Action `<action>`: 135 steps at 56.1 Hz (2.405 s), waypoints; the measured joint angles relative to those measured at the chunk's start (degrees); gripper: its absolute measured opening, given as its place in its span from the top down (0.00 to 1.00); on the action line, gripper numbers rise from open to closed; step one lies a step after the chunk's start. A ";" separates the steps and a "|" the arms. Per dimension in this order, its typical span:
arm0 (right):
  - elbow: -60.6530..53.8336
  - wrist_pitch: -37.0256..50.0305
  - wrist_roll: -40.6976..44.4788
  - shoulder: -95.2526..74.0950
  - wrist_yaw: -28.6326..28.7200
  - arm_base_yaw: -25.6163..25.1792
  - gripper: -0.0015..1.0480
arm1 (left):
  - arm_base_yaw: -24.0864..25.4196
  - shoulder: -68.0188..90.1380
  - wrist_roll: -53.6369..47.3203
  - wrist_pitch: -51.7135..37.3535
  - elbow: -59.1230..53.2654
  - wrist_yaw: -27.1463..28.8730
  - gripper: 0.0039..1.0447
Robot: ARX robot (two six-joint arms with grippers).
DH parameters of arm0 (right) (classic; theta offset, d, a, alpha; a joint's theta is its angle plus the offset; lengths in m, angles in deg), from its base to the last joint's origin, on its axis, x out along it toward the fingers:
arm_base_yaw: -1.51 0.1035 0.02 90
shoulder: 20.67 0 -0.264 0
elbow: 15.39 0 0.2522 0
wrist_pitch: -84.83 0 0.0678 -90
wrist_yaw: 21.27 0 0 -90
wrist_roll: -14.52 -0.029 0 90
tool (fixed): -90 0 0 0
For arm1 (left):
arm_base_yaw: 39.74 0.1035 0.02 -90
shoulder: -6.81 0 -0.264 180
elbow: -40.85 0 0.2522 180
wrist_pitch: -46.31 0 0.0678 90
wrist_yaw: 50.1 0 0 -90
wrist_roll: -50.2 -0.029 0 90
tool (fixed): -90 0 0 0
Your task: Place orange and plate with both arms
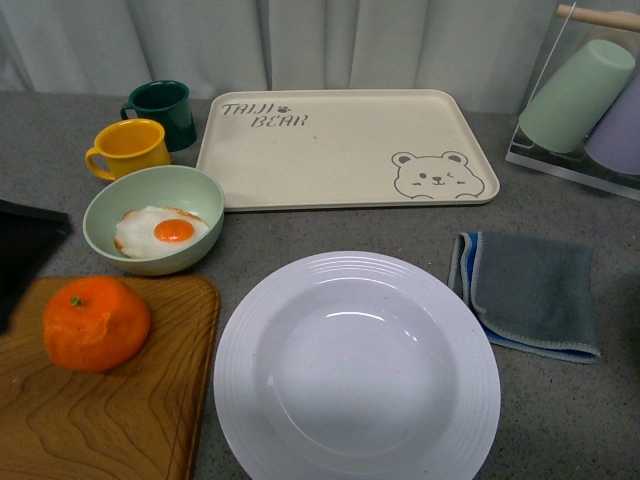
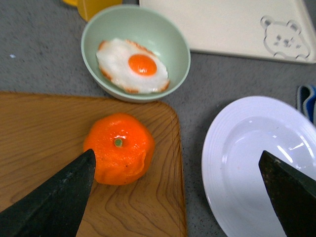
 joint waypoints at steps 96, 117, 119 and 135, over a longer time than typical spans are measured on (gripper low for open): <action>0.00 0.00 0.00 0.00 0.00 0.00 0.09 | -6.47 22.08 -14.75 -3.96 10.05 14.51 0.39; 0.00 0.00 0.00 0.00 0.00 0.00 0.09 | -28.37 36.44 -25.97 -20.50 12.79 21.20 0.39; 0.00 0.00 0.00 0.00 0.00 0.00 0.09 | -29.22 38.12 -26.88 -22.21 13.35 21.29 0.39; 0.00 0.00 0.00 0.00 0.00 0.00 0.09 | -31.17 46.45 -30.95 -25.90 17.88 17.44 0.39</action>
